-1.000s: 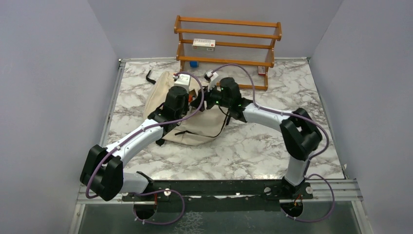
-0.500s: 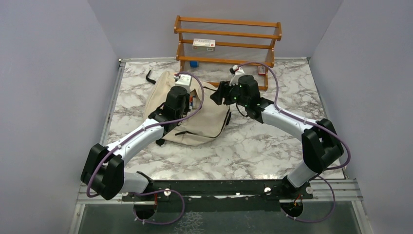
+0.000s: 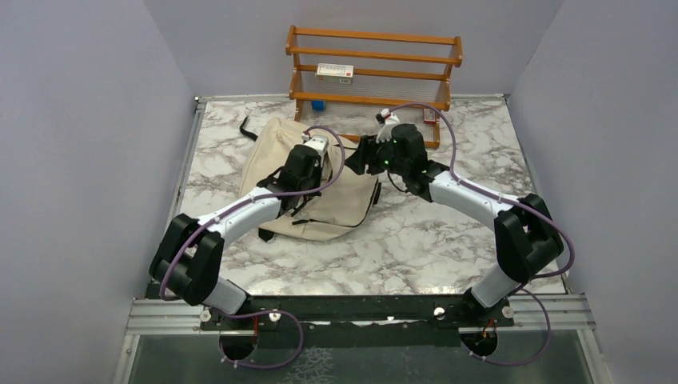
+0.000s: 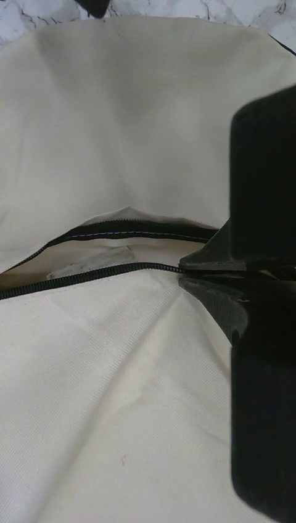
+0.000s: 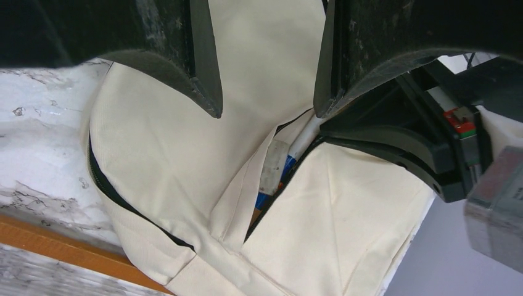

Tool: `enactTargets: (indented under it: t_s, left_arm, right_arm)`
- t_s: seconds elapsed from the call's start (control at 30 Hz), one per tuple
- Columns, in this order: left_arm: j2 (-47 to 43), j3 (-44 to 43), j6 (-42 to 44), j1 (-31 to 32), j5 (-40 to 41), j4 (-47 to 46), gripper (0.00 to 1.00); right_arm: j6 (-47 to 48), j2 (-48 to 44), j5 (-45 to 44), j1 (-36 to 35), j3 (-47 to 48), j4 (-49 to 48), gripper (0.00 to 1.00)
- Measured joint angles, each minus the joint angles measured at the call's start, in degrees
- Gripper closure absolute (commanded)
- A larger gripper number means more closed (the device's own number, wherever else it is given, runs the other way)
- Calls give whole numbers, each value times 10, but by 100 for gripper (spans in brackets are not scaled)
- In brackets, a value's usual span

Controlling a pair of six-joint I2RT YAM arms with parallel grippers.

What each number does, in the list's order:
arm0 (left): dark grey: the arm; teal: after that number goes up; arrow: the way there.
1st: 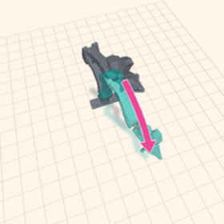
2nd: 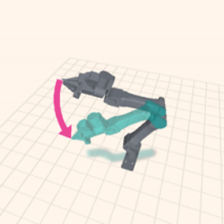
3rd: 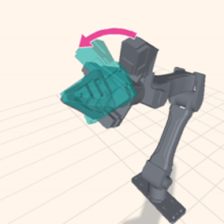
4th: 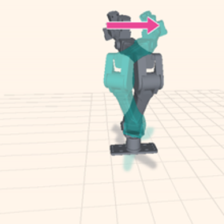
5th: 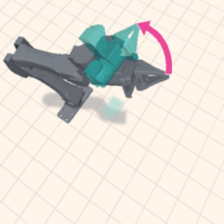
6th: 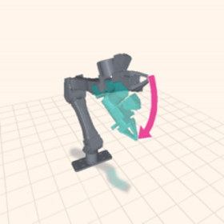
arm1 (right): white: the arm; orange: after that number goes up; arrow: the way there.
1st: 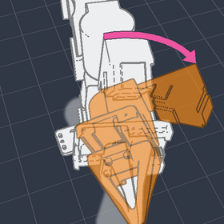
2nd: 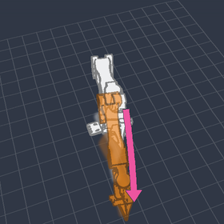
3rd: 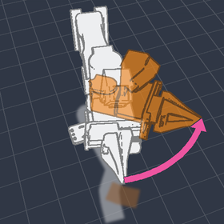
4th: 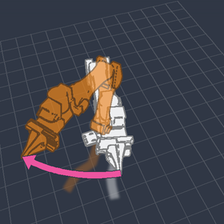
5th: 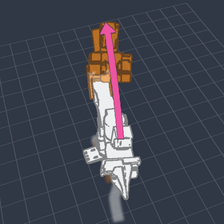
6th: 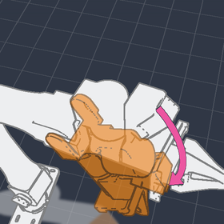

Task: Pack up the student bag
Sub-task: Zip the student bag at the center of the board.

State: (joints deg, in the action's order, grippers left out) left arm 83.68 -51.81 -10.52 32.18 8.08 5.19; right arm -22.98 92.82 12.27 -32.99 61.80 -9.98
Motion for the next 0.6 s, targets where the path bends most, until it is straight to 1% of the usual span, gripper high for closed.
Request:
enactTargets:
  t_s: [0.07, 0.13, 0.23, 0.33, 0.43, 0.53, 0.6]
  left_arm:
    - [10, 0, -5, 0, -11, 3, 81]
    - [17, -3, -10, 0, -20, 6, 68]
    - [19, -12, -19, 0, -32, 12, 53]
    - [19, -31, -26, 1, -44, 19, 48]
    - [11, -49, -32, 1, -53, 25, 46]
    - [-14, -51, -42, -5, -56, 32, 45]
    - [-42, -51, -56, -22, -60, 39, 44]
  right_arm:
    - [7, -2, 0, 0, -2, 3, 39]
    - [16, -6, 0, 0, -3, 7, 38]
    - [28, -13, 2, 0, -4, 10, 35]
    - [41, -27, 6, 0, -12, 10, 32]
    - [54, -45, 11, 0, -30, 7, 29]
    - [77, -55, 27, 0, -43, 6, 28]
    - [103, -55, 47, 0, -45, 3, 29]
